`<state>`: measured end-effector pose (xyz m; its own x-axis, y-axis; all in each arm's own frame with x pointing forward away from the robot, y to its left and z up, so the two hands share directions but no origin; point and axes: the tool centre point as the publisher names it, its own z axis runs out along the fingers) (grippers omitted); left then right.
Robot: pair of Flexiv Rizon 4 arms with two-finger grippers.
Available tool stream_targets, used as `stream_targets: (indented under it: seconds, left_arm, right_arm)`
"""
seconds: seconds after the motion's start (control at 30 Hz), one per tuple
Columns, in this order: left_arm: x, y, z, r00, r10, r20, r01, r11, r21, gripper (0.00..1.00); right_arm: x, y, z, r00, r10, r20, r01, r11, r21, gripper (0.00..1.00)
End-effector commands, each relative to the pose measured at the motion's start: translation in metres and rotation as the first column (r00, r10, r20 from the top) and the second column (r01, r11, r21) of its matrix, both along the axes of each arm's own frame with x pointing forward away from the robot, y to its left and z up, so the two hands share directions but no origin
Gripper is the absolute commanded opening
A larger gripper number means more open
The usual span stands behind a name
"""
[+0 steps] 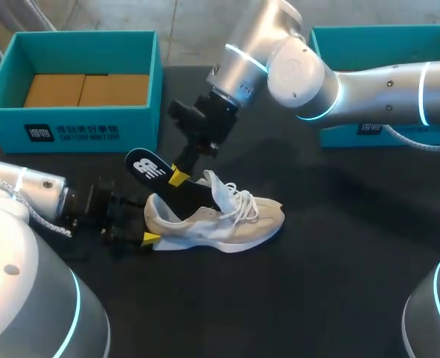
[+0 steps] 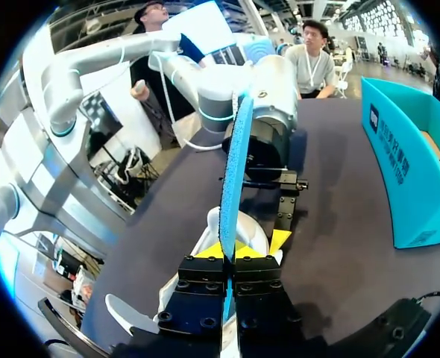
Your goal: Take the shoe out of the shoebox, open the shoe tongue, remove and reinsert the insole, then place the shoe into the shoebox
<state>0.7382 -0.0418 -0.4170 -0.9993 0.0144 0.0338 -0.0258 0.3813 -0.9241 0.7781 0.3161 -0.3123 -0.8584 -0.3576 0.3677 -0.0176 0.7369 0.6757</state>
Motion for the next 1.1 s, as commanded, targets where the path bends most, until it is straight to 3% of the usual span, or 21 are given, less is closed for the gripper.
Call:
stream_targets:
  seconds: [0.03,0.47,0.8,1.1]
  left_arm:
    - [0.001,-0.001,-0.003,1.000,0.001,0.000,-0.001,1.000,0.001,0.00]
    - [0.001,-0.001,-0.003,1.000,0.001,0.000,-0.001,1.000,0.001,0.00]
    - [0.001,-0.001,-0.003,1.000,0.001,0.000,-0.001,1.000,0.001,0.00]
    - [0.001,-0.001,-0.003,1.000,0.001,0.000,-0.001,1.000,0.001,0.00]
  right_arm:
    - [0.000,-0.003,0.006,0.999,-0.028,-0.015,0.028,1.000,0.012,0.00]
    - [-0.003,0.005,0.034,0.997,-0.025,-0.069,0.030,0.997,0.066,0.00]
    - [-0.016,-0.003,0.048,0.979,-0.179,-0.099,0.193,0.969,0.157,0.00]
    - [-0.017,-0.002,0.087,0.949,-0.298,-0.103,0.312,0.934,0.173,0.00]
